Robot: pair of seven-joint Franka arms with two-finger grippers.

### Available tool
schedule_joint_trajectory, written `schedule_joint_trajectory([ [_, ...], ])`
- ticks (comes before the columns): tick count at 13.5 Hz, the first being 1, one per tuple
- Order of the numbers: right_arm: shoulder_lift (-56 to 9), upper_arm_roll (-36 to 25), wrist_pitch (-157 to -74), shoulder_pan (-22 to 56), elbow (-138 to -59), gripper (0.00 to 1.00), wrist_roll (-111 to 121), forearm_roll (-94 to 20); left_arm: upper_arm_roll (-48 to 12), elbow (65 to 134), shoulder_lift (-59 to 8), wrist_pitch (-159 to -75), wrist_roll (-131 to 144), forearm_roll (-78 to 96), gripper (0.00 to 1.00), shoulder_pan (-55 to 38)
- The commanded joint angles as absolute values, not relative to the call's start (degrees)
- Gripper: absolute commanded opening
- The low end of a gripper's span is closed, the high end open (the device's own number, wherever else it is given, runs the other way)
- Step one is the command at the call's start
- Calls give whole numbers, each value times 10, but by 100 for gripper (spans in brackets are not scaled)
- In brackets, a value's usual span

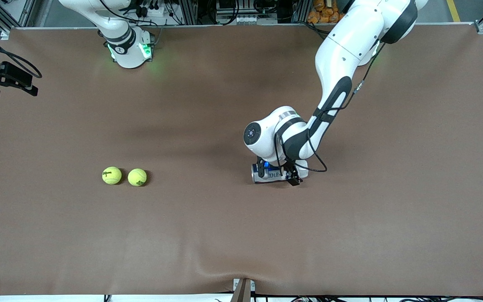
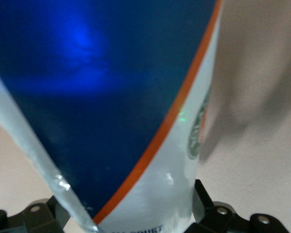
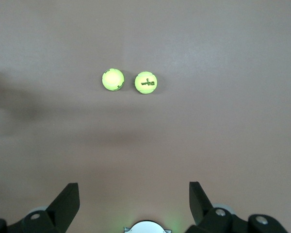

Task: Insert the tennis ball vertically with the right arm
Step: 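Close the left gripper around the tube's middle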

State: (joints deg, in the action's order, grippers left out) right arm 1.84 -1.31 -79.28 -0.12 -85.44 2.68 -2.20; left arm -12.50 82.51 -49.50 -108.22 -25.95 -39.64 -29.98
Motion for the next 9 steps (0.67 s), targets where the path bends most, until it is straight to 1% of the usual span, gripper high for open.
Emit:
schedule_joint_trajectory([
  [1, 32, -8, -793, -12, -867, 100, 30, -32, -124, 813, -517, -1093, -247, -413, 100, -304],
  [2, 32, -8, -793, -12, -867, 100, 30, -32, -124, 813, -517, -1094, -247, -413, 100, -304],
  [4, 32, -8, -791, -12, -867, 100, 30, -32, -124, 813, -517, -1094, -247, -413, 86, -305],
  [5, 32, -8, -792, -12, -867, 100, 30, -32, -124, 813, -517, -1095, -247, -412, 84, -305],
  [9, 32, -9, -789, -13, -867, 100, 31, -32, -126, 811, -509, -1109, -240, -404, 83, -301],
])
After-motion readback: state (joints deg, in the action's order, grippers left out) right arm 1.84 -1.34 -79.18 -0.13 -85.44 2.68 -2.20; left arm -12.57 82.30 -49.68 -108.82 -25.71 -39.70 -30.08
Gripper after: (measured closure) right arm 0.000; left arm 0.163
